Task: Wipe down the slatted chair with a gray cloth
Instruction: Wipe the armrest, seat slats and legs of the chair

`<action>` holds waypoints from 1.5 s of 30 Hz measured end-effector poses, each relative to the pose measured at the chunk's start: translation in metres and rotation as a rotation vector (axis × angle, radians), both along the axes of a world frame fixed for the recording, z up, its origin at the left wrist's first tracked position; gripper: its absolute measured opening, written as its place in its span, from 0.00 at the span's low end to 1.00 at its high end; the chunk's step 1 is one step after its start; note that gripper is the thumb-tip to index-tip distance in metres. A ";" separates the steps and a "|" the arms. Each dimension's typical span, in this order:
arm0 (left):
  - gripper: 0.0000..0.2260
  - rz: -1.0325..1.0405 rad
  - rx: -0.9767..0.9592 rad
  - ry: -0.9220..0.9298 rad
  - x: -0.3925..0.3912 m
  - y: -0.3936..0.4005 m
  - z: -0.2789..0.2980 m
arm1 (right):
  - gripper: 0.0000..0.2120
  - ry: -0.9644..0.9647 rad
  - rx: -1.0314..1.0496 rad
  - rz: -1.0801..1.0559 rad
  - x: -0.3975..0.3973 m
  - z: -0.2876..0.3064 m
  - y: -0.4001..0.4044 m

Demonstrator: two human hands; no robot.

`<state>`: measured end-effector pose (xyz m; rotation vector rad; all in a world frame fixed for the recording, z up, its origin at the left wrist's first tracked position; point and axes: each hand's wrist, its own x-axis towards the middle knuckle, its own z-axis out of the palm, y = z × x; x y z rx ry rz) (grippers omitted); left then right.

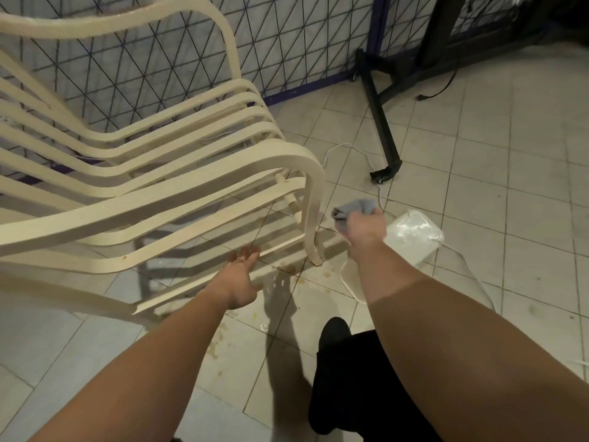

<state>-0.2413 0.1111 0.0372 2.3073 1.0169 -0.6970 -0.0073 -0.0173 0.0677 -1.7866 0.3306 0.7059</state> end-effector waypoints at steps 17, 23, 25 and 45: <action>0.16 0.447 -0.045 -0.477 0.005 -0.012 0.020 | 0.23 0.225 0.112 0.723 -0.071 -0.010 0.004; 0.13 0.841 -0.465 -0.743 0.004 -0.033 0.057 | 0.36 0.141 0.198 0.889 -0.098 0.012 0.009; 0.09 0.809 -0.460 -0.752 -0.005 -0.029 0.064 | 0.31 0.239 0.309 0.885 -0.103 0.024 0.005; 0.12 0.946 -0.258 -0.943 -0.180 0.006 0.199 | 0.23 -1.267 0.302 1.112 -0.202 0.247 0.066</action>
